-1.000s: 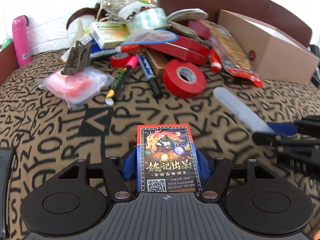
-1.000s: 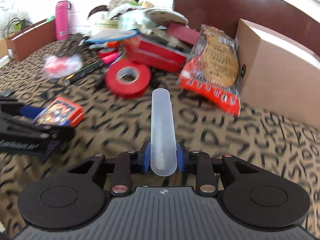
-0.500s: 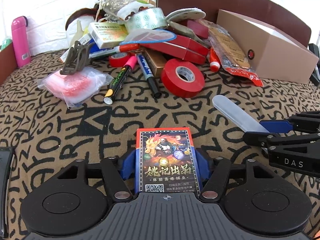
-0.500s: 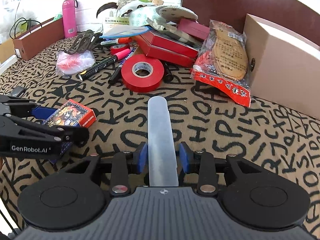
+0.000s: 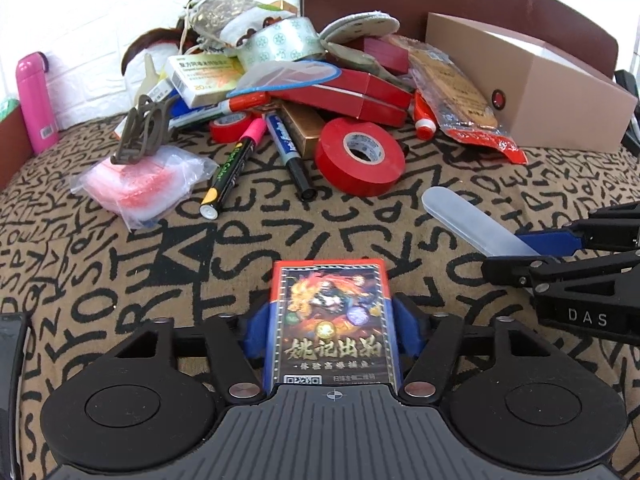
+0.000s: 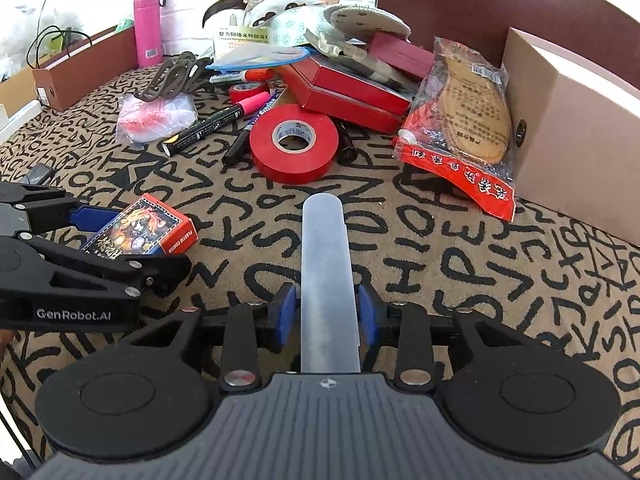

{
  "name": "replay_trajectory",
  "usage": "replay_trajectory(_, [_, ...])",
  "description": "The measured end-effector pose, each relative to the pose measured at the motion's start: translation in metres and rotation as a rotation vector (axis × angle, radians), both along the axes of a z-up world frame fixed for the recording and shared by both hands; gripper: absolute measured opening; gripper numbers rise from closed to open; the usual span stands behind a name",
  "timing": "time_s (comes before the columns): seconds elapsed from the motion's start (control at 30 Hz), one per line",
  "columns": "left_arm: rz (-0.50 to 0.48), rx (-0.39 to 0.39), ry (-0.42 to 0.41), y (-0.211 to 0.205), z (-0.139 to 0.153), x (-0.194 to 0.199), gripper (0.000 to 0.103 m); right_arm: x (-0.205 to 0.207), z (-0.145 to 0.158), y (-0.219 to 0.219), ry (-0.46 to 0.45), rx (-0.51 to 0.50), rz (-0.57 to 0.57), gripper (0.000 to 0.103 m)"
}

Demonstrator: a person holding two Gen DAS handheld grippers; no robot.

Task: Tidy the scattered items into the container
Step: 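Carry the card box and plastic stick with both grippers over the cardboard box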

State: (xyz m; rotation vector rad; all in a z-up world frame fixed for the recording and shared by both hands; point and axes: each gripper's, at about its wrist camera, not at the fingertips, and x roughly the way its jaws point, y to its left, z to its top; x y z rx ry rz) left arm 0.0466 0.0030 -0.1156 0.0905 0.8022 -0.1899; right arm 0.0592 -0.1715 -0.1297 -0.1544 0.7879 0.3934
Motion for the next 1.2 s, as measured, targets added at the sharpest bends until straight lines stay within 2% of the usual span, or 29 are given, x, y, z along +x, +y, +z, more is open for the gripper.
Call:
replay_trajectory(0.03, [0.004, -0.006, 0.004, 0.001, 0.001, 0.0, 0.061, 0.001, 0.0, -0.001, 0.002, 0.009, -0.003, 0.031])
replay_trajectory(0.23, [-0.003, -0.101, 0.044, 0.006, 0.011, -0.009, 0.061, -0.009, 0.006, -0.014, 0.043, 0.117, -0.028, 0.031])
replay_trajectory(0.33, [-0.028, -0.121, 0.034, -0.001, 0.023, -0.012, 0.061, -0.019, 0.01, -0.025, 0.066, 0.184, -0.029, 0.031])
replay_trajectory(0.5, [-0.124, -0.147, -0.014, -0.029, 0.053, -0.006, 0.061, -0.027, 0.026, -0.048, 0.049, 0.254, -0.056, 0.031])
replay_trajectory(0.67, [-0.258, -0.173, -0.094, -0.077, 0.096, 0.017, 0.061, -0.026, 0.061, -0.083, -0.024, 0.299, -0.089, 0.031])
replay_trajectory(0.8, [-0.351, -0.2, -0.16, -0.123, 0.138, 0.042, 0.061, -0.017, 0.102, -0.118, -0.131, 0.279, -0.141, 0.031])
replay_trajectory(0.93, [-0.374, -0.204, -0.198, -0.171, 0.173, 0.081, 0.061, 0.007, 0.142, -0.155, -0.218, 0.247, -0.211, 0.031])
replay_trajectory(1.07, [-0.349, -0.247, -0.139, -0.219, 0.187, 0.132, 0.061, 0.045, 0.17, -0.186, -0.272, 0.175, -0.287, 0.031])
replay_trajectory(1.2, [-0.327, -0.215, -0.071, -0.266, 0.176, 0.185, 0.061, 0.093, 0.172, -0.221, -0.247, 0.123, -0.357, 0.031])
